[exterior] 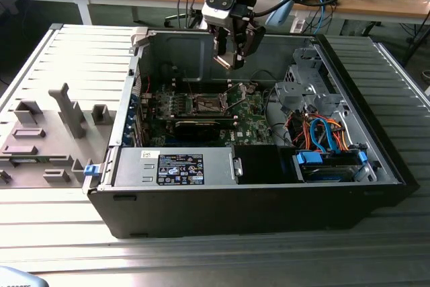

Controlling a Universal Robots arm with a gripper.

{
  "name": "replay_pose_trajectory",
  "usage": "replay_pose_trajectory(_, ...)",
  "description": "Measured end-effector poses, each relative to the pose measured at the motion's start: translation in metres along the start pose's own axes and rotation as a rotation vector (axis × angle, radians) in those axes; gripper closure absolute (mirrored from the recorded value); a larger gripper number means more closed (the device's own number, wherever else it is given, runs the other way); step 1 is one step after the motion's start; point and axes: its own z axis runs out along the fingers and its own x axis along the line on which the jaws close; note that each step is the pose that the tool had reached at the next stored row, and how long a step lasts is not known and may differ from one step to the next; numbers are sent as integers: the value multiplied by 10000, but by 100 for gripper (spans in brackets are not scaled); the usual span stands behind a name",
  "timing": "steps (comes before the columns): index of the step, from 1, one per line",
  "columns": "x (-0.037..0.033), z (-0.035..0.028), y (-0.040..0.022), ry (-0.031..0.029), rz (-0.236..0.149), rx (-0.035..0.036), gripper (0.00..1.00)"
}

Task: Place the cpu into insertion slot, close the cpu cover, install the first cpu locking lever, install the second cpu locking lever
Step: 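Place the cpu into insertion slot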

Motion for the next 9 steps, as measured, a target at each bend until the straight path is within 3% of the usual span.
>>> replay_pose_trajectory(9, 0, 0, 0, -2, 109, 2, 45)
